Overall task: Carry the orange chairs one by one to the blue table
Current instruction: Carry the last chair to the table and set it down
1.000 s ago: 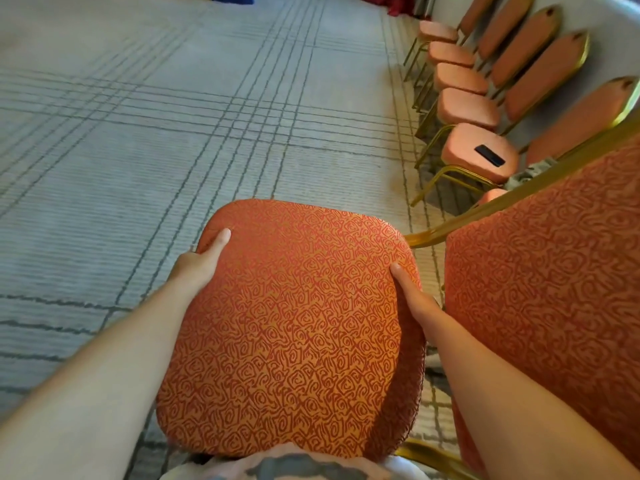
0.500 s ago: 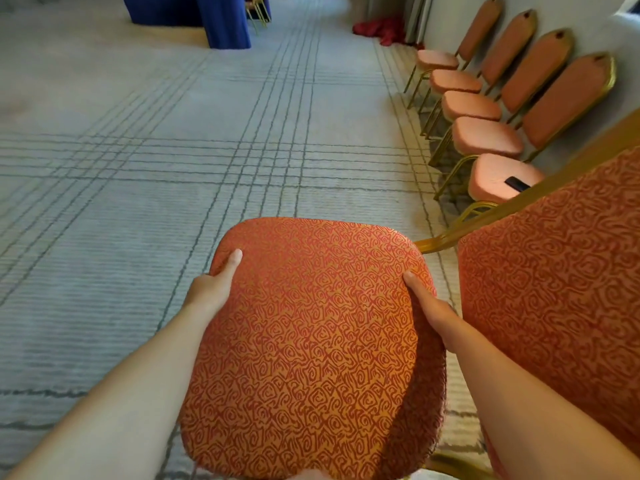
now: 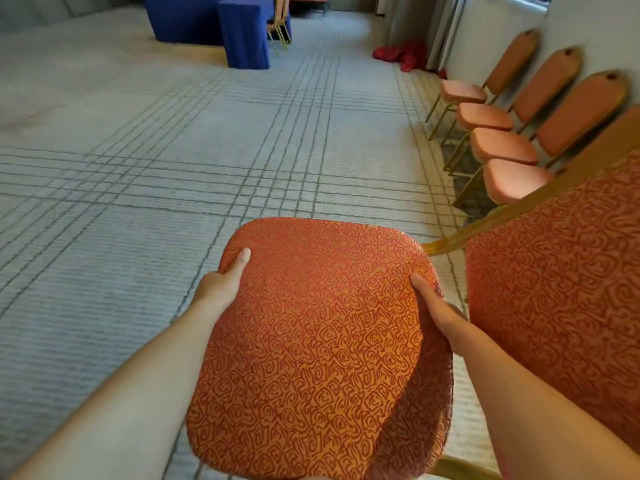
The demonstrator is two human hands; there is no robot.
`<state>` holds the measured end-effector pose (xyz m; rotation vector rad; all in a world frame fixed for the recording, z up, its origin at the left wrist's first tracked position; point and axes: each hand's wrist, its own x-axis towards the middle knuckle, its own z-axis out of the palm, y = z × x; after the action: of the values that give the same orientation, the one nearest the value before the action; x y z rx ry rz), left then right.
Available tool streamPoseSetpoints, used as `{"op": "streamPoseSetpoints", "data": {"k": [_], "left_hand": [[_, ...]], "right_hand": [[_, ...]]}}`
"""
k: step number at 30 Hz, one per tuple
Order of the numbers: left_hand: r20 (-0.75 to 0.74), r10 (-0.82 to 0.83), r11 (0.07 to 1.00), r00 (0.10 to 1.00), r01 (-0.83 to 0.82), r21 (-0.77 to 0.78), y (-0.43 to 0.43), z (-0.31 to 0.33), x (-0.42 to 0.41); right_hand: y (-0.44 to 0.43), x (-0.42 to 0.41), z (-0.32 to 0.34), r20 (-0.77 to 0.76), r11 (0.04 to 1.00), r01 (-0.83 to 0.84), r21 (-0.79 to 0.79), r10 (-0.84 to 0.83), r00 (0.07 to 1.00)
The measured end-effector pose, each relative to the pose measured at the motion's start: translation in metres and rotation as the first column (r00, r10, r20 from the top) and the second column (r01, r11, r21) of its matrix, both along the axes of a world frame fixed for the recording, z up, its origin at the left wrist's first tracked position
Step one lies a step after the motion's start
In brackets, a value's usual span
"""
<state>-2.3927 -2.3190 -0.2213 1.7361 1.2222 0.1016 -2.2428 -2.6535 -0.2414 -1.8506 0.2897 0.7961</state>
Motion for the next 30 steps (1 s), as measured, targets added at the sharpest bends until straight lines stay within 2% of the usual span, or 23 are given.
{"op": "streamPoseSetpoints", "data": {"k": [5,11,20,30], "left_hand": [[-0.021,0.054,0.998,0.998,-0.054,-0.041,0.039,0.002,0.099],[-0.044,0.069,0.997,0.997,-0.070,-0.033,0.095,0.001,0.191],[-0.016,0.033,0.999,0.999,-0.033,-0.007,0.220,-0.015,0.362],[0.046,-0.014,1.000,0.999,0.013,0.025,0.354,0.026,0.571]], "right_hand": [[0.038,0.129,-0.004,-0.018,0.998,-0.037,-0.060,0.036,0.999],[0.099,0.223,-0.006,-0.013,0.995,-0.070,-0.072,0.069,0.998],[0.225,0.377,-0.023,0.000,0.997,-0.032,-0.070,0.032,0.999],[0.351,0.571,0.008,0.065,0.999,0.030,-0.032,-0.028,0.997]]}}
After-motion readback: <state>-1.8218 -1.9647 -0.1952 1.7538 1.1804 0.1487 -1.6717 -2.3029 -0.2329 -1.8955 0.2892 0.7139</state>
